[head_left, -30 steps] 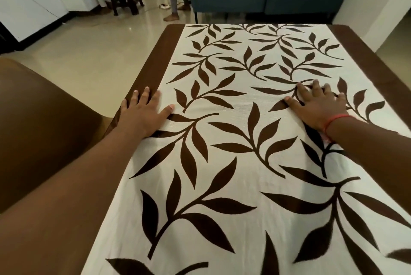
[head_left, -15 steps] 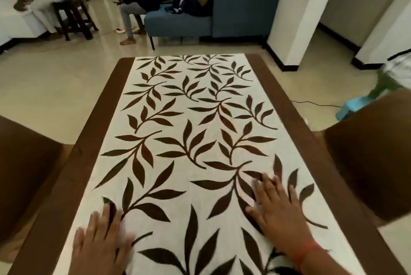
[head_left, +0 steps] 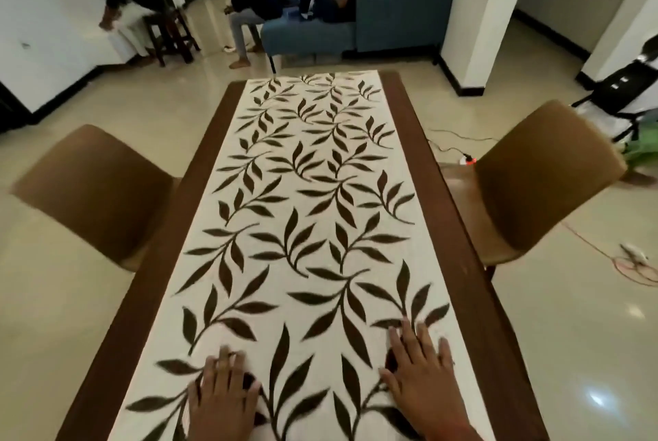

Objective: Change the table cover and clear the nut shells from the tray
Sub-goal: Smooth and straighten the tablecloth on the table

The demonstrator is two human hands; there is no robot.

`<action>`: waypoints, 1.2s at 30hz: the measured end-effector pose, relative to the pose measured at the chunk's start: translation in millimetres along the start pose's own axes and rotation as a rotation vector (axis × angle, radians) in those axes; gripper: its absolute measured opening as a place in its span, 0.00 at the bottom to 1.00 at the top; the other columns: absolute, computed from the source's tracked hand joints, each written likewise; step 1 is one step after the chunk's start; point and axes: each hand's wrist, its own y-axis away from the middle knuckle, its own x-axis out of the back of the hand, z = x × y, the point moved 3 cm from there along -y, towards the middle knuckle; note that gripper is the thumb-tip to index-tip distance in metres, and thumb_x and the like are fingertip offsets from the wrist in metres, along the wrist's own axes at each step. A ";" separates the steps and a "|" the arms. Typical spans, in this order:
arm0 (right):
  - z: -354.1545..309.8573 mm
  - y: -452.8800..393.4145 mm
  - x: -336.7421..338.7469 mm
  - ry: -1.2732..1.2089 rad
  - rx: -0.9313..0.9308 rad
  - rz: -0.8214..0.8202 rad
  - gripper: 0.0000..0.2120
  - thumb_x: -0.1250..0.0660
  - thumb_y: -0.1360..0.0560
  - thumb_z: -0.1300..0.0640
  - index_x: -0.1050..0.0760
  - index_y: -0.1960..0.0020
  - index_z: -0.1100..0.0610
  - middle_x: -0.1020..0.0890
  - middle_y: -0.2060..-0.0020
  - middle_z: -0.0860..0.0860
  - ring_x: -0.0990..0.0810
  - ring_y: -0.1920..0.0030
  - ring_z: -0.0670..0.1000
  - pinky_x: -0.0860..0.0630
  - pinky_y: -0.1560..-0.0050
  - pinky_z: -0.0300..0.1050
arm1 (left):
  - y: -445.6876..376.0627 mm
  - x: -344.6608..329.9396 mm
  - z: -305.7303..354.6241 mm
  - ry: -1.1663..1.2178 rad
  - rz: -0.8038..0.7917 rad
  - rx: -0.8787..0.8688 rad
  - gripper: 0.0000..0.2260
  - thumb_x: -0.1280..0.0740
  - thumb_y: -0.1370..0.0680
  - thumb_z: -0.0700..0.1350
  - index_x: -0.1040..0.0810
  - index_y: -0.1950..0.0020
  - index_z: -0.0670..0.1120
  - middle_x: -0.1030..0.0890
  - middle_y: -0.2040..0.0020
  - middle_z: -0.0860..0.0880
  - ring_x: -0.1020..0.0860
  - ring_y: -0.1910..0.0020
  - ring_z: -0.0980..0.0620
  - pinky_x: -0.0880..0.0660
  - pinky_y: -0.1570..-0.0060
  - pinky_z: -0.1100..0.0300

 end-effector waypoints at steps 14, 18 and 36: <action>19.9 91.1 -26.7 0.035 0.007 -0.132 0.31 0.64 0.22 0.37 0.63 0.21 0.45 0.56 0.20 0.51 0.58 0.21 0.59 0.53 0.24 0.64 | 72.2 -20.3 -13.8 -0.110 -0.169 0.040 0.30 0.52 0.18 0.62 0.56 0.19 0.54 0.56 0.18 0.46 0.57 0.20 0.43 0.52 0.24 0.41; 24.0 101.6 -29.4 0.072 0.028 -0.131 0.31 0.57 0.20 0.38 0.62 0.20 0.45 0.56 0.20 0.51 0.57 0.20 0.59 0.51 0.24 0.64 | 85.1 -17.5 -15.0 -0.102 -0.183 0.034 0.31 0.52 0.19 0.64 0.54 0.19 0.53 0.55 0.18 0.46 0.56 0.20 0.43 0.49 0.24 0.39; -78.8 61.8 -8.1 0.066 0.011 -0.289 0.31 0.43 0.20 0.42 0.49 0.20 0.48 0.49 0.20 0.56 0.49 0.22 0.62 0.43 0.25 0.64 | 28.3 16.4 -118.2 -0.124 -0.187 -0.082 0.28 0.47 0.18 0.59 0.47 0.20 0.52 0.52 0.18 0.47 0.52 0.21 0.38 0.50 0.27 0.33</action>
